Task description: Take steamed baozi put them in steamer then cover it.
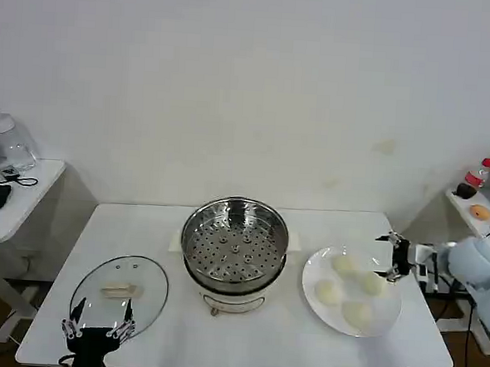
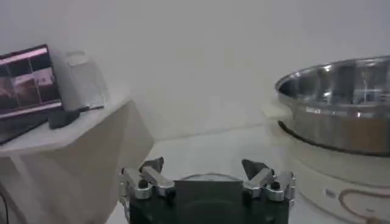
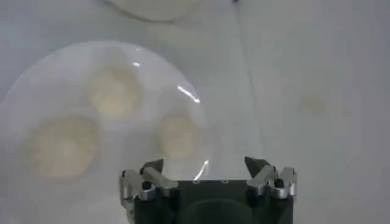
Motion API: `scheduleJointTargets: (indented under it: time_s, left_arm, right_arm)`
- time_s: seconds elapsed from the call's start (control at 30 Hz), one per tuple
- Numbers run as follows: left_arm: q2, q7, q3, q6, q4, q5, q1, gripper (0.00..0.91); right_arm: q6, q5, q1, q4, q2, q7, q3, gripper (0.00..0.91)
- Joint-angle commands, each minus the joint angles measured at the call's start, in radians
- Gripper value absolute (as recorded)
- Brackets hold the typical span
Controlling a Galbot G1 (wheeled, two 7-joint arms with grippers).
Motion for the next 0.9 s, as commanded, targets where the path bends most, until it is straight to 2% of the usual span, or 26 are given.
scheduleJointTargets:
  time_s: [0.03,0.23,0.37,0.7,0.8,0.9]
  left_arm:
    - [-0.003,0.005,-0.003,0.007,-0.008,-0.001,-0.005,0.907]
    - [-0.010,0.007,-0.013,0.004,-0.007,0.030,-0.019,0.907]
    - [-0.012,0.008,-0.022,0.004,-0.005,0.030,-0.020,0.907]
    - [-0.017,0.009,-0.031,-0.003,0.000,0.048,-0.016,0.907]
    - [-0.016,0.008,-0.031,-0.004,-0.001,0.046,-0.016,0.907]
    - [-0.016,0.007,-0.031,-0.004,-0.002,0.046,-0.015,0.907]
  right_arm:
    - [0.053,-0.031,0.278,-0.153,0.033,-0.131,-0.292,0.907]
    - [0.048,-0.039,0.345,-0.283,0.174,-0.104,-0.378,0.907]
    - [0.043,-0.053,0.357,-0.341,0.243,-0.097,-0.400,0.907]
    - [0.039,-0.103,0.355,-0.392,0.289,-0.098,-0.419,0.907]
    - [0.028,-0.121,0.348,-0.404,0.293,-0.084,-0.414,0.836]
    - [0.022,-0.129,0.339,-0.415,0.297,-0.080,-0.403,0.806]
